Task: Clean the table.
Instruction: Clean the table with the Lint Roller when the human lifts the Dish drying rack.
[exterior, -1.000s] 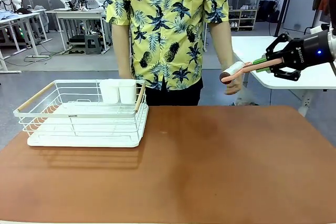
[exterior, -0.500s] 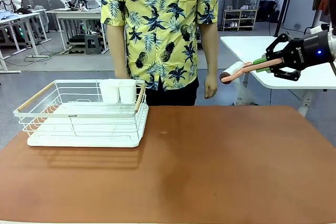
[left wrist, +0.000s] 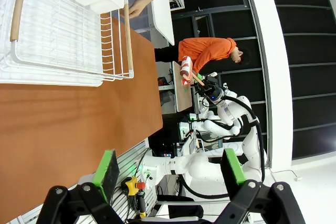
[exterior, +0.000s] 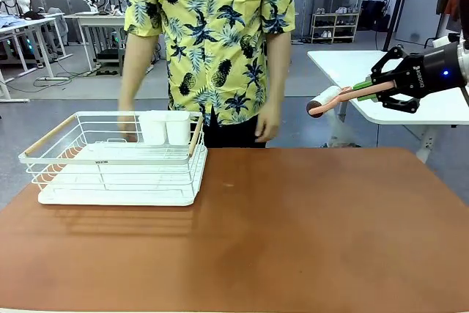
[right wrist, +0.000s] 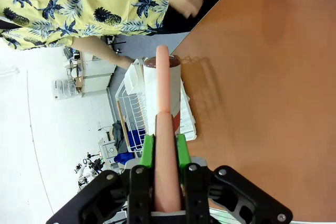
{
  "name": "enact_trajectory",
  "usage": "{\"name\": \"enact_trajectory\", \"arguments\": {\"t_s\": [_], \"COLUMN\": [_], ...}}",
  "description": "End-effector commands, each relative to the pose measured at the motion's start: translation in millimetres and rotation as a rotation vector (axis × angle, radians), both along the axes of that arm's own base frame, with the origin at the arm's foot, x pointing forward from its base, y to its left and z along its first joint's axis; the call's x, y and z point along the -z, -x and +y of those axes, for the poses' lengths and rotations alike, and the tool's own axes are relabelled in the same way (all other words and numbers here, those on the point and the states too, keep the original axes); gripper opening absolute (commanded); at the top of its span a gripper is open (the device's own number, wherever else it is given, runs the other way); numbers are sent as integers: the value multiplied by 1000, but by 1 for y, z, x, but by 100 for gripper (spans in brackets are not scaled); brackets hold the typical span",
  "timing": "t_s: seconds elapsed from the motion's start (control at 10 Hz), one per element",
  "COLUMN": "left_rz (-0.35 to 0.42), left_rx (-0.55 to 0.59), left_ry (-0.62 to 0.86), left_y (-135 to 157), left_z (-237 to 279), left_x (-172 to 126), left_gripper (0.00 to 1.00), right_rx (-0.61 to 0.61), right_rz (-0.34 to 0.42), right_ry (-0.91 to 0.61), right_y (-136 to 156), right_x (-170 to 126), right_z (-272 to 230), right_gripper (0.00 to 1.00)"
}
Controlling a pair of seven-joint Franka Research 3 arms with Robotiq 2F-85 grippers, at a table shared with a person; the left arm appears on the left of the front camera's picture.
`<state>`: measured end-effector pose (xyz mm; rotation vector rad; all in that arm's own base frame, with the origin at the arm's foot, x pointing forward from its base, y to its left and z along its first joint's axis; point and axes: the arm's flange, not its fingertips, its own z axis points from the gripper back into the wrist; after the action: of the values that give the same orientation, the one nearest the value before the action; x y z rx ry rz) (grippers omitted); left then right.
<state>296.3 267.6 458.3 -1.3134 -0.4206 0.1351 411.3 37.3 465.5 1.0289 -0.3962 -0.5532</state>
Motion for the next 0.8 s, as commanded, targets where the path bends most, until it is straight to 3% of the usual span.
{"name": "enact_trajectory", "arguments": {"t_s": [0.0, 0.7], "left_rz": [-30, -30], "left_rx": [3, 3], "left_ry": [14, 14], "left_y": [0, 0], "left_z": [3, 3], "left_x": [-2, -2], "left_gripper": [100, 100], "right_rx": [-3, -3], "right_rz": [0, 0], "right_ry": [2, 2], "right_y": [0, 0], "right_x": [0, 0], "right_z": [1, 1], "right_gripper": [1, 1]}}
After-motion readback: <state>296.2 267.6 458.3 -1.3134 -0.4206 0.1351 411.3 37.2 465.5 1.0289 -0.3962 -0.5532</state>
